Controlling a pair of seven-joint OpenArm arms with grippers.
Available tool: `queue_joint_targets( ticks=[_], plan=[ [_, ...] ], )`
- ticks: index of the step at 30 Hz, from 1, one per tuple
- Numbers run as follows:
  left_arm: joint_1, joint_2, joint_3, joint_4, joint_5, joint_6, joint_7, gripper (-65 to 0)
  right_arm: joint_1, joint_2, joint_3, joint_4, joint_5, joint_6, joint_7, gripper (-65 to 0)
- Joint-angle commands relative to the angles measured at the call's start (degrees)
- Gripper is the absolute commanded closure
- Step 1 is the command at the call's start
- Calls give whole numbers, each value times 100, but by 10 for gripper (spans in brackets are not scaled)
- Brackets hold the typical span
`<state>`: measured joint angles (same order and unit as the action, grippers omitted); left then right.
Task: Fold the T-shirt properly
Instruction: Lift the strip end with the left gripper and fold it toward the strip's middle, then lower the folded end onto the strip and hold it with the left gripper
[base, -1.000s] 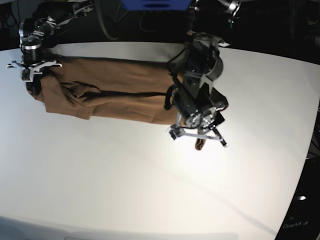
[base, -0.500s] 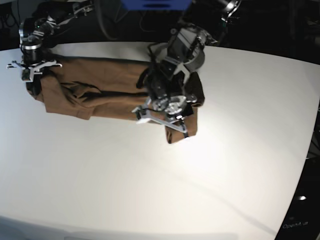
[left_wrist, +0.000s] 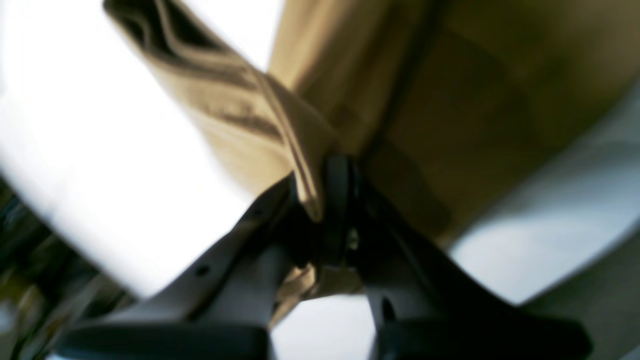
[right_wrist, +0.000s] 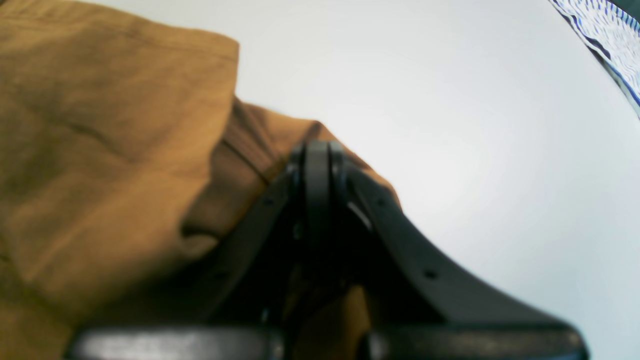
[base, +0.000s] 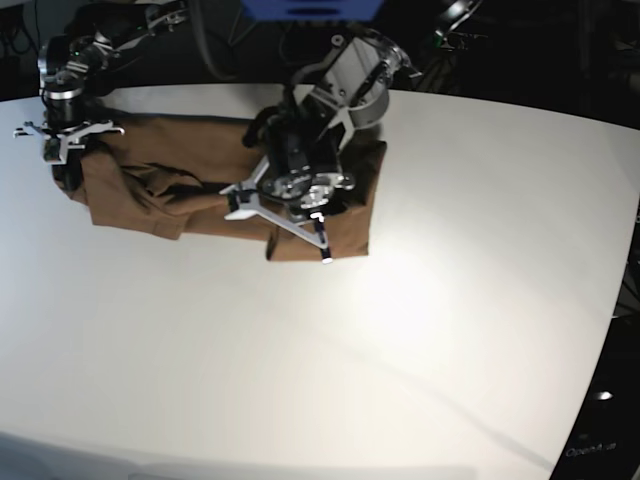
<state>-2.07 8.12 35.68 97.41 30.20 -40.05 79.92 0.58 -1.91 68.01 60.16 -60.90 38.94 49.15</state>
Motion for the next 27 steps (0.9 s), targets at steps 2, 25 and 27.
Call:
queue_joint_targets(
  ticks=[2,25,27],
  plan=[
    [-132,88,-3,101,-387,5,8,-23,-62,-94,-10,-69,-419,106,-550,-3],
    [-317,88,-2043,40,-6778,2928,-207,-23,-106,-94,8,-69,-419,106,-532,-3],
    [-317,88,-2034,40,-6751,3095,-216,-23,-106,-94,8,-69,-419,106,-532,-3]
  ],
)
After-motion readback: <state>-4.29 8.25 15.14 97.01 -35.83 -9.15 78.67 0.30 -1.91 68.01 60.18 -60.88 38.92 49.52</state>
